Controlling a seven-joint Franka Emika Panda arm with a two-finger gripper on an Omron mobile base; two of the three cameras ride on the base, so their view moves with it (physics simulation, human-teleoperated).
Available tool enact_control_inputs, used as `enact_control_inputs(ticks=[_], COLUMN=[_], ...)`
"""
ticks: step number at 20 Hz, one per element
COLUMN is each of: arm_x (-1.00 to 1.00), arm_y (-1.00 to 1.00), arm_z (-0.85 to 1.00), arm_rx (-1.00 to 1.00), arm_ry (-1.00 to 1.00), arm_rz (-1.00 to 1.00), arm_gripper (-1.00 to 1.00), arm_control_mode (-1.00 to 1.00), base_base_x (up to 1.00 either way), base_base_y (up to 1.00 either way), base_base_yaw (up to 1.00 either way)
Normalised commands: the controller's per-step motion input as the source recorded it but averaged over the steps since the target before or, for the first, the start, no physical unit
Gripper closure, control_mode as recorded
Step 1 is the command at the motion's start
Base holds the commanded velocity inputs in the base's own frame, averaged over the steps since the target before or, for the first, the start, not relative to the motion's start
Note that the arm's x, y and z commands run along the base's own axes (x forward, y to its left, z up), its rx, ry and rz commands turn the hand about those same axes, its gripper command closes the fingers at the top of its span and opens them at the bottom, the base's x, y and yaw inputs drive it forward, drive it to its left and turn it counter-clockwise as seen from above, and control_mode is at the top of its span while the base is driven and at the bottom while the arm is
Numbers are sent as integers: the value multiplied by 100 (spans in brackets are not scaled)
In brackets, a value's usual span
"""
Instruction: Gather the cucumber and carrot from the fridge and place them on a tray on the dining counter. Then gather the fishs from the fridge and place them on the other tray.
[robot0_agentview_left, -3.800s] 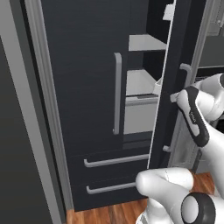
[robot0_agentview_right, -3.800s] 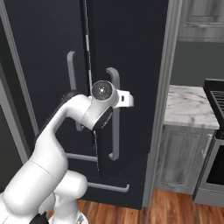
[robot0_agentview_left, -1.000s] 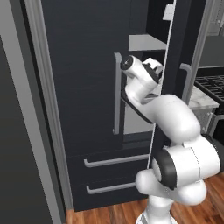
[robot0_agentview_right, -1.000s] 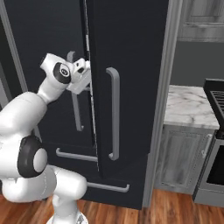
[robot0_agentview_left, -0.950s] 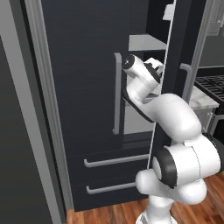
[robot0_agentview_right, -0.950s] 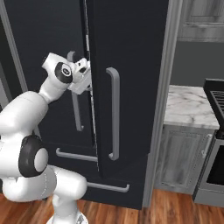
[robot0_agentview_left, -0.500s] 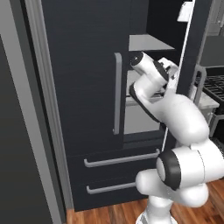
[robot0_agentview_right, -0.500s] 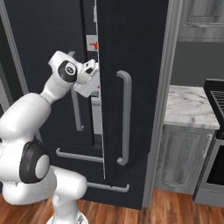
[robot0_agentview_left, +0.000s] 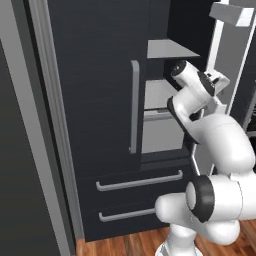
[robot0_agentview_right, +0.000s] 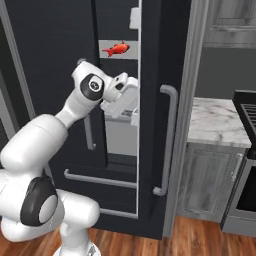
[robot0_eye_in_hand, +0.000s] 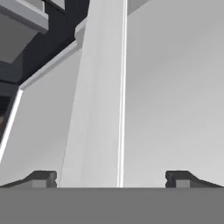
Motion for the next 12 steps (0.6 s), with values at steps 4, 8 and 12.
enact_control_inputs(ticks=[4, 8, 12], arm_x=[-1, 0, 0], arm_y=[-72, -63, -61], arm_z=[7, 4, 0], arm_rx=[0, 0, 0], arm_ry=[3, 0, 0], arm_rz=[-1, 0, 0], arm_gripper=[-100, -100, -100], arm_control_mode=[-100, -100, -100], base_base_x=[0, 0, 0], base_base_y=[0, 0, 0], base_base_yaw=[0, 0, 0])
